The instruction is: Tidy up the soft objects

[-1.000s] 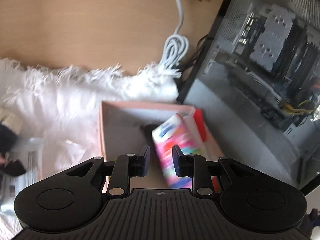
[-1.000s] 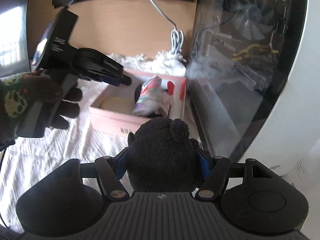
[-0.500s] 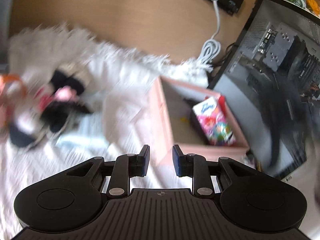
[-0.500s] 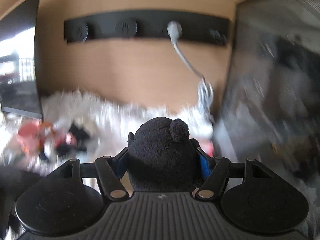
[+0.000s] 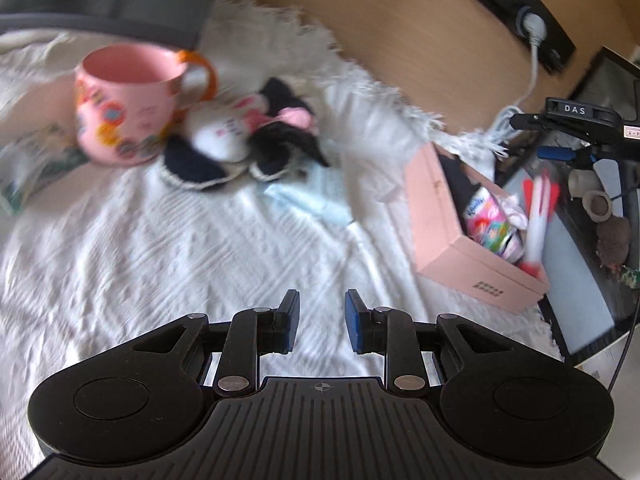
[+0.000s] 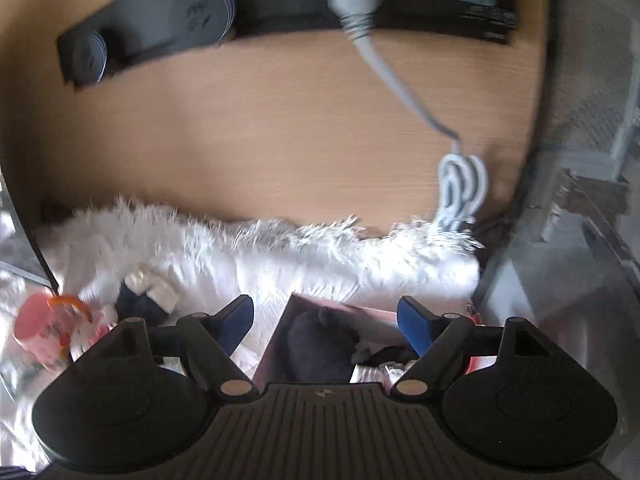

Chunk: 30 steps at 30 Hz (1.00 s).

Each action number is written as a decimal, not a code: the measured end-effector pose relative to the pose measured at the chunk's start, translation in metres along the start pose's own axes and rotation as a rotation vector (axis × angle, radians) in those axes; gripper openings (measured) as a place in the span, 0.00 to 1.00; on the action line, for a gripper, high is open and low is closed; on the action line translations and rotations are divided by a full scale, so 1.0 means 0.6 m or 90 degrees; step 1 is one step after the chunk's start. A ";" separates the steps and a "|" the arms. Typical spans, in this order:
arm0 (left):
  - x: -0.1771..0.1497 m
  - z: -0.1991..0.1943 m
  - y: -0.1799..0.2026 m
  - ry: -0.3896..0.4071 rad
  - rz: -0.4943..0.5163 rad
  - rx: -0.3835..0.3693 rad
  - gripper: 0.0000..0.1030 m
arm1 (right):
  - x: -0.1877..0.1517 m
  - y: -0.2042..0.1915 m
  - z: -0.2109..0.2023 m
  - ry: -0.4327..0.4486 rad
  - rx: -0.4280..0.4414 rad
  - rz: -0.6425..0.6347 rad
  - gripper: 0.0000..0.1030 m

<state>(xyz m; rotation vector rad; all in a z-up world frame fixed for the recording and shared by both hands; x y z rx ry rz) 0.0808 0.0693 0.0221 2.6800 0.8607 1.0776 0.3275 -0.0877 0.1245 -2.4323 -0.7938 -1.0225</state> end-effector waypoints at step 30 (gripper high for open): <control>-0.051 -0.065 -0.060 0.016 -0.080 0.043 0.26 | -0.045 -0.131 0.252 -0.301 0.078 -0.250 0.05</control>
Point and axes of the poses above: each gripper's, at about its wrist camera, not at the fingertips, and z roughly the way its jaws point, y to its right, x to its top, the point moved 6 cm from there along z, roughly the way its jaws point, and after that the axes turned 9 degrees about x, right-handed, at the moved point
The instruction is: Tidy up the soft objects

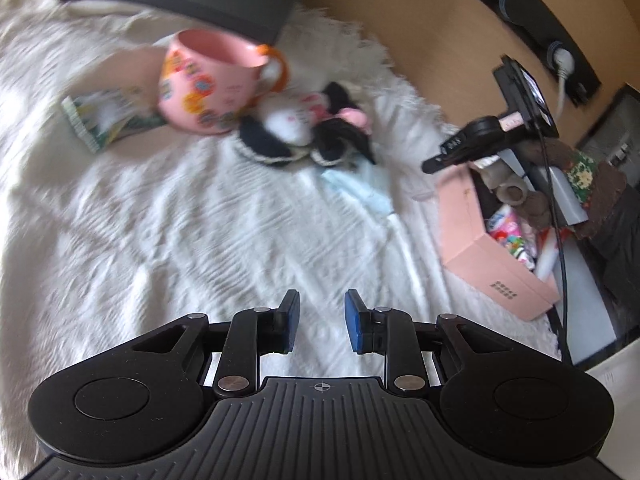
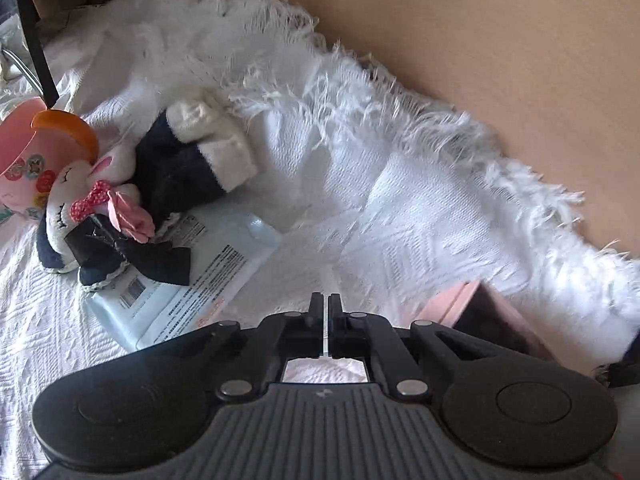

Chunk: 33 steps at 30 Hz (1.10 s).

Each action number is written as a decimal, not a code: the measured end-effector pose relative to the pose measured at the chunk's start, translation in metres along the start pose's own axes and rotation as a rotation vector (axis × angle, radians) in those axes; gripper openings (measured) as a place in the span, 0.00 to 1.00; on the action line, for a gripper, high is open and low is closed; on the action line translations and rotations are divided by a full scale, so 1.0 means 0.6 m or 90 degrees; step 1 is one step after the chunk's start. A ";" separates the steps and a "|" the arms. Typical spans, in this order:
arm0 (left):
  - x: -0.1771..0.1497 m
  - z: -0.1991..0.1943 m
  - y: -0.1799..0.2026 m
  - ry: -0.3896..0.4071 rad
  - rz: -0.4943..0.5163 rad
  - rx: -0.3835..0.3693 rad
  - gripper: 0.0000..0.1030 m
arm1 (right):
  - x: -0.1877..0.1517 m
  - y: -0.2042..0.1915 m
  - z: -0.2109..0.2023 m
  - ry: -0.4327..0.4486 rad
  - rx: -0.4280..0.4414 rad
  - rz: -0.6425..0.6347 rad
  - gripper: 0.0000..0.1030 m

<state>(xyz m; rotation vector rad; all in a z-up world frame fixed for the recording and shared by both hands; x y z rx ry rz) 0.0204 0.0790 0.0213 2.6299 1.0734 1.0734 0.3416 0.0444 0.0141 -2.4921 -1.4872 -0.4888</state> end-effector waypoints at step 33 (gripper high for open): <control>0.036 0.049 0.058 -0.036 0.122 0.004 0.26 | -0.221 -0.149 -0.160 0.119 0.109 -0.005 0.02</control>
Point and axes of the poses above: each gripper's, at about its wrist camera, not at the fingertips, and z roughly the way its jaws point, y to its right, x to its top, the point moved 6 cm from there along z, roughly the way its jaws point, and after that the axes turned 9 degrees about x, right-handed, at the moved point
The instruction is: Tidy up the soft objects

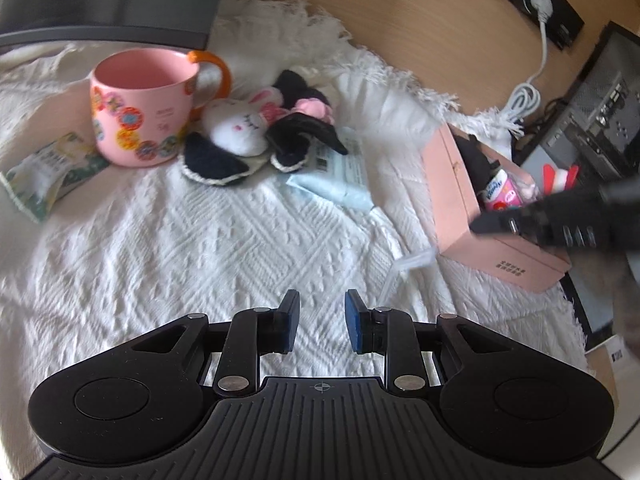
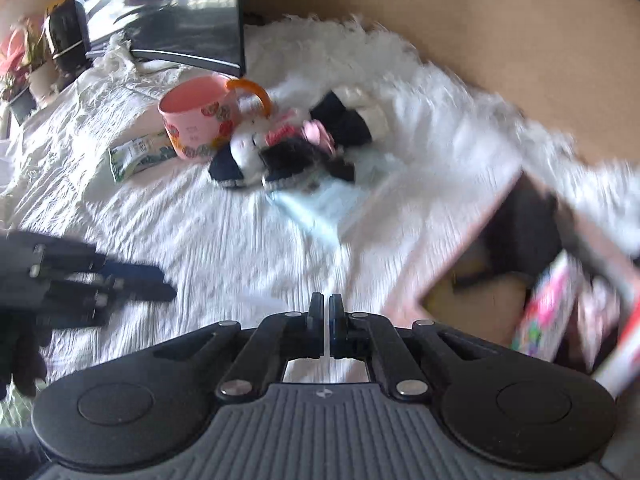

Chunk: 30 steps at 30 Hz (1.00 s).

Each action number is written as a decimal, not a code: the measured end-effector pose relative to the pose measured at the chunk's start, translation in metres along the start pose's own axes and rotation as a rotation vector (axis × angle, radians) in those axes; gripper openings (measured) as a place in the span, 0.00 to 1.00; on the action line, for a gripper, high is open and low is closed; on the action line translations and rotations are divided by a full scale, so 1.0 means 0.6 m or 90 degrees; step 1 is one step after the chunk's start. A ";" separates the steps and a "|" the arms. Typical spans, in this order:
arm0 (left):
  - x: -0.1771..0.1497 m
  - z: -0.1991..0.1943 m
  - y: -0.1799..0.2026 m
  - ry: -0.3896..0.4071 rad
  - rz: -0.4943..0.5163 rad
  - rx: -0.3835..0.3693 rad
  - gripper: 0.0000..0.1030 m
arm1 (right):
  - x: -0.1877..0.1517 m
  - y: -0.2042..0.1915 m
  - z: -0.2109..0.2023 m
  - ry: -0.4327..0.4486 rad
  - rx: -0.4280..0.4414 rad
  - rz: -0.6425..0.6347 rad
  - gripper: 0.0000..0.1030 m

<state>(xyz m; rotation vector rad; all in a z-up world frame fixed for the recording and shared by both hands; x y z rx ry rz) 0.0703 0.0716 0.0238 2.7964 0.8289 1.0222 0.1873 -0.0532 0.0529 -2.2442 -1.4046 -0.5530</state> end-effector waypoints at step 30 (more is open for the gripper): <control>-0.008 0.109 0.134 -0.053 0.313 -0.017 0.28 | -0.250 0.059 -0.010 0.103 -0.193 0.214 0.84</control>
Point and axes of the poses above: each gripper's, at about its wrist camera, not at the fingertips, and z roughly the way its jaws point, y to its right, x to its top, the point moved 6 cm from there along z, roughly the way its jaws point, and after that the axes turned 9 degrees about x, right-handed, at the moved point
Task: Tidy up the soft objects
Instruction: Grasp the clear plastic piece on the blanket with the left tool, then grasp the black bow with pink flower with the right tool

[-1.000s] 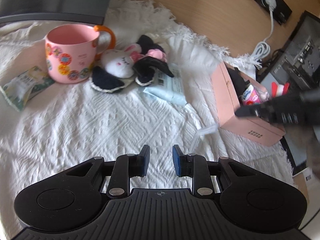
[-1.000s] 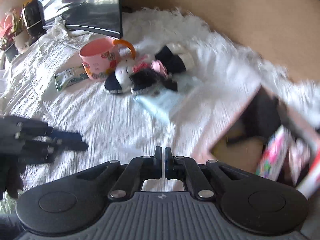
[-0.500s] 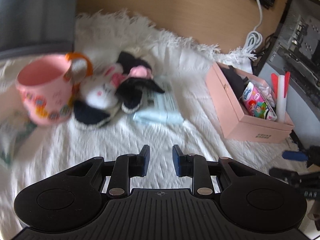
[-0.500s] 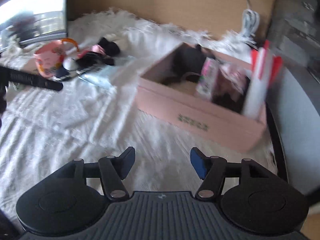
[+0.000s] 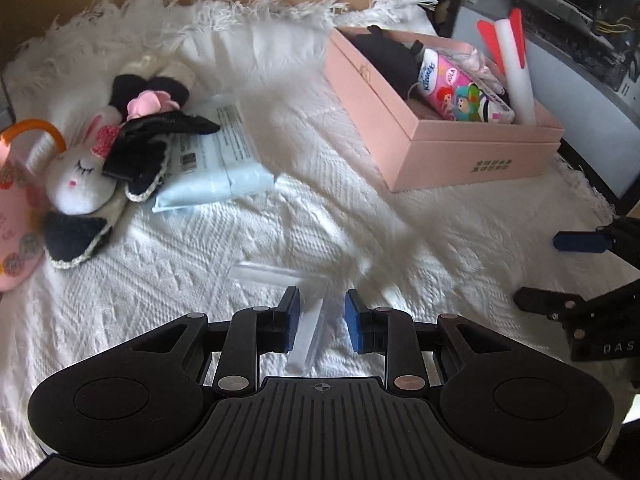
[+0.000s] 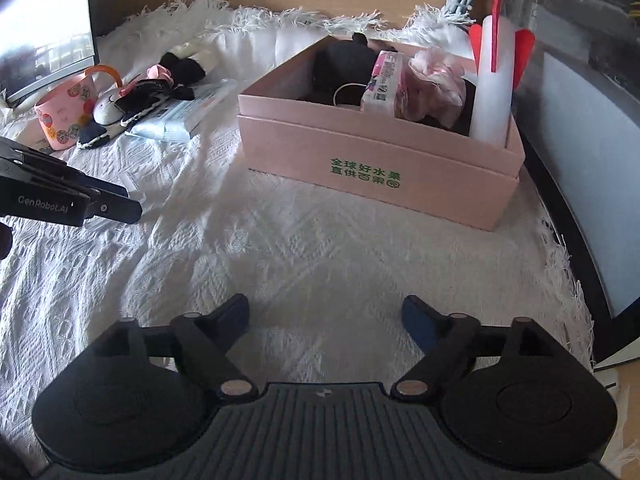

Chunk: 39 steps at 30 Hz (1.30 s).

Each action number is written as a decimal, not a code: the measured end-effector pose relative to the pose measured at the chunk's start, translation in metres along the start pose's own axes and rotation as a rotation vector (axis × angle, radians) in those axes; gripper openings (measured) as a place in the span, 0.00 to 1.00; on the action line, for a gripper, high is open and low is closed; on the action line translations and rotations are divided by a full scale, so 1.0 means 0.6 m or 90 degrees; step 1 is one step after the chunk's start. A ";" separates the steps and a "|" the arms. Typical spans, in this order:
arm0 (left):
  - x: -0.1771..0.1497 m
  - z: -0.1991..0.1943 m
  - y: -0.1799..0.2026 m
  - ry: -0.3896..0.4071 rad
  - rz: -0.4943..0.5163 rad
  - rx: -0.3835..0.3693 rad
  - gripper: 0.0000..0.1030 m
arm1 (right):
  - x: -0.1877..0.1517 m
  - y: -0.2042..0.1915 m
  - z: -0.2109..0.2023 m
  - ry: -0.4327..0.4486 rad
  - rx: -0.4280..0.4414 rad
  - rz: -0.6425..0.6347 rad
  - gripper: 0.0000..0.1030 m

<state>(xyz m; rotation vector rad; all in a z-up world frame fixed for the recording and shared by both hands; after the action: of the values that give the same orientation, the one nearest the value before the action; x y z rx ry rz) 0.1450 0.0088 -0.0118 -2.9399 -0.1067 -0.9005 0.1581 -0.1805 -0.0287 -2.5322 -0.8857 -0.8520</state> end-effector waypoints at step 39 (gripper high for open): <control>-0.180 -0.204 -0.134 0.092 -0.333 0.111 0.15 | 0.316 -0.303 0.183 0.105 0.147 -0.257 0.81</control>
<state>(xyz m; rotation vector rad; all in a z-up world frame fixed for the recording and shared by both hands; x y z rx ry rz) -0.0193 0.0734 0.0323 -2.7085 -0.9257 -1.0856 0.2065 0.0947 0.0252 -2.0842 -1.3773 -0.9906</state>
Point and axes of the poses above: each gripper's, at about its wrist camera, not at the fingertips, and z roughly the way its jaws point, y to its right, x to its top, the point moved 6 cm from there along z, roughly the way its jaws point, and after that the axes turned 9 degrees about x, right-handed, at the moved point
